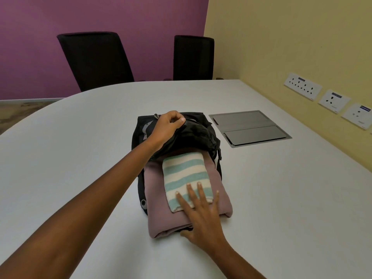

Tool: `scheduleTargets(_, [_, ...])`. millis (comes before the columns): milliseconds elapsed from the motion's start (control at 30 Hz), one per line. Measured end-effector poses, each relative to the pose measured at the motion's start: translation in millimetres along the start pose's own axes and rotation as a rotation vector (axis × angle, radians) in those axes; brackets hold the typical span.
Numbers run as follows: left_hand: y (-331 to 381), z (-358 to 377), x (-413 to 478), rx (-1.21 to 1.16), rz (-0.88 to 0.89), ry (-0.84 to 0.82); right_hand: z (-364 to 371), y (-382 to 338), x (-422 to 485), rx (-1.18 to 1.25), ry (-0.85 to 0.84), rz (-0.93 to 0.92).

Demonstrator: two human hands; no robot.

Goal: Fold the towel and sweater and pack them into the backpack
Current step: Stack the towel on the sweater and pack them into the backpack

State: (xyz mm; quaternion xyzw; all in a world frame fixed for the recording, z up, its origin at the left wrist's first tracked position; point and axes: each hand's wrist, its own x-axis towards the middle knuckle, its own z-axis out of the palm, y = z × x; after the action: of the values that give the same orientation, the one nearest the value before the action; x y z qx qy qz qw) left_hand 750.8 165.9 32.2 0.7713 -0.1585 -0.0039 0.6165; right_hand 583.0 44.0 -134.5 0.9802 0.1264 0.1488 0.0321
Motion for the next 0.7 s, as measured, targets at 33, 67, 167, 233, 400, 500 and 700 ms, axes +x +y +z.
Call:
scheduleTargets(33, [0.1, 1.1, -0.7, 0.040, 0.009, -0.005, 3.1, 1.3, 1.6, -0.038, -0.042, -0.055])
scheduleTargets(67, [0.2, 1.9, -1.5, 0.071, 0.016, -0.014, 4.5, 2.8, 3.8, -0.071, -0.080, -0.093])
scheduleTargets(167, [2.0, 2.5, -3.8, 0.106, 0.012, -0.038, 7.1, 11.4, 14.2, -0.106, -0.115, -0.153])
scheduleTargets(233, [5.9, 0.4, -4.0, 0.101, 0.012, -0.027, 7.9, 16.5, 20.9, -0.105, -0.100, -0.177])
scheduleTargets(400, [24.3, -9.0, -0.6, 0.038, 0.088, 0.046, 11.6, 25.0, 37.5, -0.063, -0.073, -0.175])
scheduleTargets(500, [34.5, -9.2, -0.4, -0.008, 0.147, 0.029, 9.2, 26.5, 52.2, -0.028, -0.064, -0.127])
scheduleTargets(700, [42.2, -1.9, 2.8, -0.029, 0.185, 0.011, 9.1, 22.6, 87.4, 0.045, -0.136, 0.010])
